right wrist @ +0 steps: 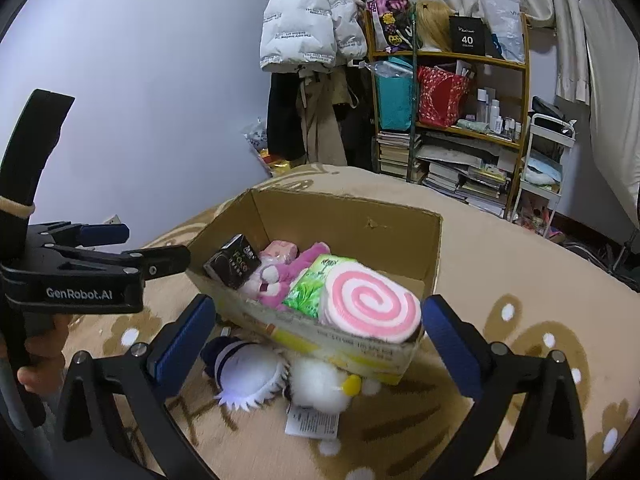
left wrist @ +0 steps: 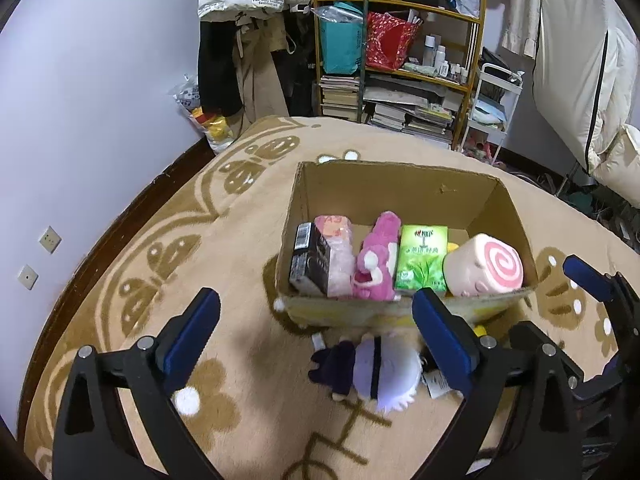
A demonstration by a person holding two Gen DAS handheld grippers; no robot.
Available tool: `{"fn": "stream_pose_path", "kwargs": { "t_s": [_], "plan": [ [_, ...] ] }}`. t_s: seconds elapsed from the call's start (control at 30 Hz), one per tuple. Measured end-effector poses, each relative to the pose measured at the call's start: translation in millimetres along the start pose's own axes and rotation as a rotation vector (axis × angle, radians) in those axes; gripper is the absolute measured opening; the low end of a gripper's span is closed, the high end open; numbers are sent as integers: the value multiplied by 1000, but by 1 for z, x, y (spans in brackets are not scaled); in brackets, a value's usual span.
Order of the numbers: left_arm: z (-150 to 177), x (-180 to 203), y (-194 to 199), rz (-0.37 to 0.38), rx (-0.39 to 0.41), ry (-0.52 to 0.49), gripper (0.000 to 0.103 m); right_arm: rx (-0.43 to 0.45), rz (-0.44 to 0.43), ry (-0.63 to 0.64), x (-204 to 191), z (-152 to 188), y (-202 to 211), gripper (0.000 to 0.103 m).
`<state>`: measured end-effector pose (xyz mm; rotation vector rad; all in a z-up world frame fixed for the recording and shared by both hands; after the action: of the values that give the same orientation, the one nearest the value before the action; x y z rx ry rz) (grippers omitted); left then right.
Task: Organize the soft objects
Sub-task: 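Move left gripper to the purple-white plush doll while right gripper moves to the white fluffy plush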
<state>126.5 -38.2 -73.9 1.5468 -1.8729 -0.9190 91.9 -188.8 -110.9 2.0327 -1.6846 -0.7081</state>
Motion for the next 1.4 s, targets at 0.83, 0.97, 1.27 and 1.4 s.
{"fn": "stream_pose_path", "kwargs": {
  "t_s": [0.83,0.97,1.27,1.4],
  "plan": [
    [40,12,-12,108,-230,24,97,-139,33,-43,4,49,-14,103],
    [42,18,-24,124,-265,29,97,-159,48,-31,5,55,-26,103],
    [47,28,-57,134,-338,21,97,-213,63,1,1,64,-49,103],
    [49,33,-71,143,-372,18,97,-238,66,15,0,69,-59,103]
  ]
}}
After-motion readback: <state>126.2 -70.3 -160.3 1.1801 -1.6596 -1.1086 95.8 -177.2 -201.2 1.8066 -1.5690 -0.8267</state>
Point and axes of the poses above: each gripper's, at about its wrist camera, not at the fingertips, and y roughly against the way its jaws point, x to its right, z to its underside, the point moved 5 cm from there along -y, roughly the way its jaws point
